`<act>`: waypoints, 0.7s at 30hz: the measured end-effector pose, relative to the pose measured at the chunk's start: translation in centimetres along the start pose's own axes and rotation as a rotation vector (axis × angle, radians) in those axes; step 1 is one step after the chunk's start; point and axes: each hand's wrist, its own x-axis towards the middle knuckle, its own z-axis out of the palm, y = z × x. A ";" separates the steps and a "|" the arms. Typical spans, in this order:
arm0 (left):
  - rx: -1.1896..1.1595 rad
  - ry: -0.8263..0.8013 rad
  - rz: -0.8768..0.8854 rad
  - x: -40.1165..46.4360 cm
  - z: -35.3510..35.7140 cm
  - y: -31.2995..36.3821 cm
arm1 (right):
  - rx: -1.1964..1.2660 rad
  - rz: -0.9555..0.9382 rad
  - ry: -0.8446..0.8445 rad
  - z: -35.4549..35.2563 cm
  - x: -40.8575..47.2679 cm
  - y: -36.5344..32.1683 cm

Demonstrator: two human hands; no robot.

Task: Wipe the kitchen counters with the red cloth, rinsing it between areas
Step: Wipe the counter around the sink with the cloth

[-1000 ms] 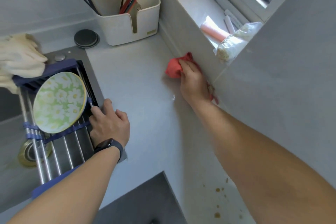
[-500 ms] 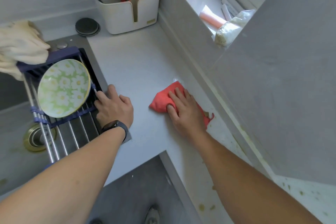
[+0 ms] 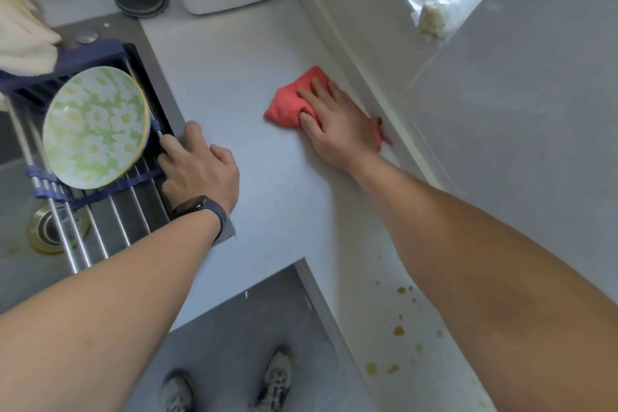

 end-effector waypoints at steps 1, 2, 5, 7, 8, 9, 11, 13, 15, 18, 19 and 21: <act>-0.006 -0.002 0.000 0.0 -0.1 0.0 | 0.012 -0.010 -0.009 0.3 -1.2 -0.4; -0.011 -0.006 -0.005 0.0 -0.2 0.1 | 0.015 -0.023 -0.012 0.6 -2.6 -0.8; -0.031 -0.003 -0.007 -0.3 -0.6 0.3 | 0.042 -0.045 -0.038 1.6 -7.4 -2.8; -0.047 -0.013 0.000 -0.1 -0.7 0.2 | 0.066 -0.048 -0.041 2.5 -10.4 -4.1; -0.052 -0.013 0.001 0.1 -0.9 0.3 | 0.069 -0.059 -0.040 2.9 -12.0 -4.6; -0.057 -0.015 -0.001 -0.1 -1.0 0.3 | 0.069 -0.077 -0.050 3.3 -13.7 -4.9; -0.050 -0.020 0.008 -0.3 -0.8 0.0 | 0.052 -0.112 -0.078 3.7 -16.4 -4.5; -0.038 -0.024 0.020 -0.6 -1.0 0.2 | 0.029 -0.124 -0.032 3.5 -17.7 -2.4; 0.029 -0.058 0.038 -0.9 -1.2 0.0 | 0.012 0.005 0.017 2.7 -18.5 0.0; 0.172 -0.167 0.105 -2.1 -1.7 -0.2 | 0.015 0.229 0.042 1.4 -19.4 2.9; 0.188 -0.198 0.117 -3.2 -2.3 -0.4 | 0.034 0.259 0.054 1.2 -19.9 3.0; 0.142 -0.207 0.178 -5.9 -3.9 -1.2 | 0.055 0.334 0.086 1.1 -20.4 2.1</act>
